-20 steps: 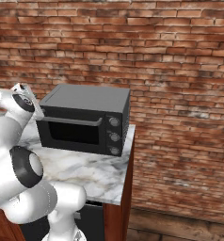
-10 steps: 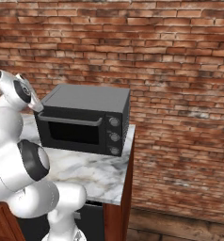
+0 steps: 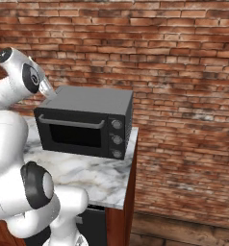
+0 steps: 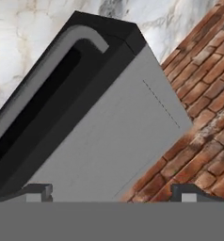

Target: Pick up the bagel from the plate, place it on the toaster oven rack, close the door, and set the timer.

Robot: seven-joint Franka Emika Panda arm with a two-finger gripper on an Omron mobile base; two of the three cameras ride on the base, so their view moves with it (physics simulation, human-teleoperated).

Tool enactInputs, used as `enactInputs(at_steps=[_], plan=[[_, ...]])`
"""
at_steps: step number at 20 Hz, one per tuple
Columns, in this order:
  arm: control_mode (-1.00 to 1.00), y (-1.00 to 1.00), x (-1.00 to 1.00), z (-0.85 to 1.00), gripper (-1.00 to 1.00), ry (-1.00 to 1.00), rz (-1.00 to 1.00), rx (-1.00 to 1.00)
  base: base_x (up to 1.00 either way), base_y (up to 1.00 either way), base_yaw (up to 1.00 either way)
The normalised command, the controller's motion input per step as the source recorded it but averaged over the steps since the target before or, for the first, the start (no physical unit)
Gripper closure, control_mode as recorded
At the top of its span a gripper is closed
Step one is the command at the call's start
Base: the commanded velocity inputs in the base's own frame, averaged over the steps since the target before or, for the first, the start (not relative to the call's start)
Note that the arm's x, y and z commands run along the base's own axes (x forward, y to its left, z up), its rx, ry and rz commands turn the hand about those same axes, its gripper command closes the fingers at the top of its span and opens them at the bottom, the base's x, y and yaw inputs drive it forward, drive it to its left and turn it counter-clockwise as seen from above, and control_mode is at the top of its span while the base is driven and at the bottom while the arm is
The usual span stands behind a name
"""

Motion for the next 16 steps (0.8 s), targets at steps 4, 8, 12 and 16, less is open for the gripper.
enactInputs(at_steps=[4,8,12,16], plan=[[-1.00,-0.90,-0.22,0.02,-1.00,0.00,-0.47,0.09,0.00,0.00,0.00],[-1.00,-0.56,0.00,-0.04,-1.00,0.00,-0.75,0.12,0.00,0.00,0.00],[-1.00,-0.44,0.00,-0.02,-1.00,0.00,-0.75,0.22,0.00,0.00,0.00],[-1.00,-0.42,-0.03,0.00,-1.00,0.00,-0.72,0.27,0.00,0.00,0.00]])
